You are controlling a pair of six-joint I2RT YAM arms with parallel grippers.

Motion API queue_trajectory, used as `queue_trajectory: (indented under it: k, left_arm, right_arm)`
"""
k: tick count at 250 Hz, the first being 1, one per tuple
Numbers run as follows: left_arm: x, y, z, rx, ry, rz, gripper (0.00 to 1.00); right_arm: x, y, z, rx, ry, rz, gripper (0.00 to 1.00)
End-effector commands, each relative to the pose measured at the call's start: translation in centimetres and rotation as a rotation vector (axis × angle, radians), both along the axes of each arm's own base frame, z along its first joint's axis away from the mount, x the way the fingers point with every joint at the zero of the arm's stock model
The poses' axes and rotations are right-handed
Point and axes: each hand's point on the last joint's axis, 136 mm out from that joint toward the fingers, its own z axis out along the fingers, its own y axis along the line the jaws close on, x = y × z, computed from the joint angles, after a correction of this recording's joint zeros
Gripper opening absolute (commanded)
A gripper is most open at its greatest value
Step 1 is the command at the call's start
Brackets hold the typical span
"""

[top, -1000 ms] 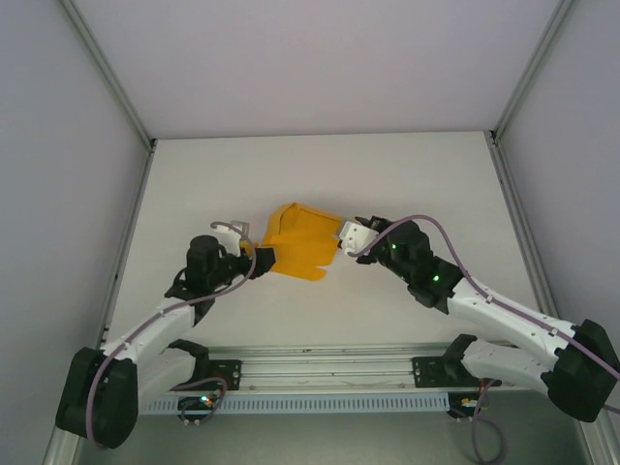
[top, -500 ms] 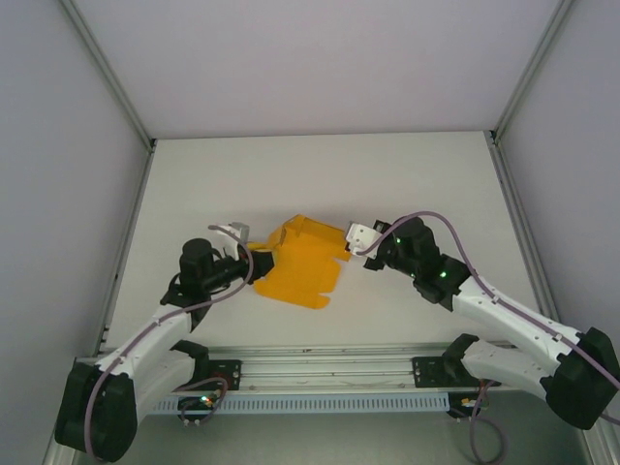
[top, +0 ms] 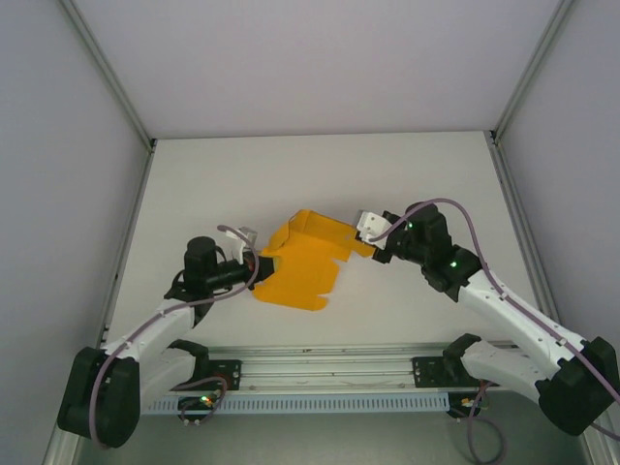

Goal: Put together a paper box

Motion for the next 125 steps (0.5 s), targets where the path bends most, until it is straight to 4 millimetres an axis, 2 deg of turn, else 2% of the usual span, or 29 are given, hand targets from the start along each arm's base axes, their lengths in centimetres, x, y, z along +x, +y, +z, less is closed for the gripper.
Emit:
queue_trajectory:
  k: [1, 45, 88, 105, 111, 120, 125]
  left_arm:
    - [-1.0, -0.8, 3.2, -0.101, -0.093, -0.094, 0.00]
    - [-3.1, -1.2, 5.9, -0.178, -0.155, -0.205, 0.00]
    - [-4.2, -1.1, 7.0, -0.206, -0.196, -0.223, 0.00]
    - [-3.9, -0.9, 6.6, -0.182, -0.175, -0.191, 0.00]
    - [-3.3, -0.8, 6.3, -0.157, -0.156, -0.160, 0.08]
    - [-2.4, -0.4, 5.2, -0.095, -0.117, -0.097, 0.39]
    - [-1.9, -0.1, 4.5, -0.054, -0.094, -0.054, 0.45]
  right_arm:
    - [-0.2, 0.3, 1.6, 0.051, 0.003, 0.037, 0.00]
    - [0.9, -0.2, 1.0, 0.060, 0.016, 0.015, 0.00]
    - [1.2, 0.3, 0.7, 0.065, 0.029, 0.028, 0.00]
    - [1.3, 0.3, 0.9, 0.069, 0.027, 0.028, 0.00]
    - [1.3, 0.4, 0.9, 0.069, 0.027, 0.028, 0.00]
    - [1.3, 0.3, 1.0, 0.070, 0.025, 0.026, 0.00]
    - [1.3, 0.3, 1.0, 0.070, 0.024, 0.026, 0.00]
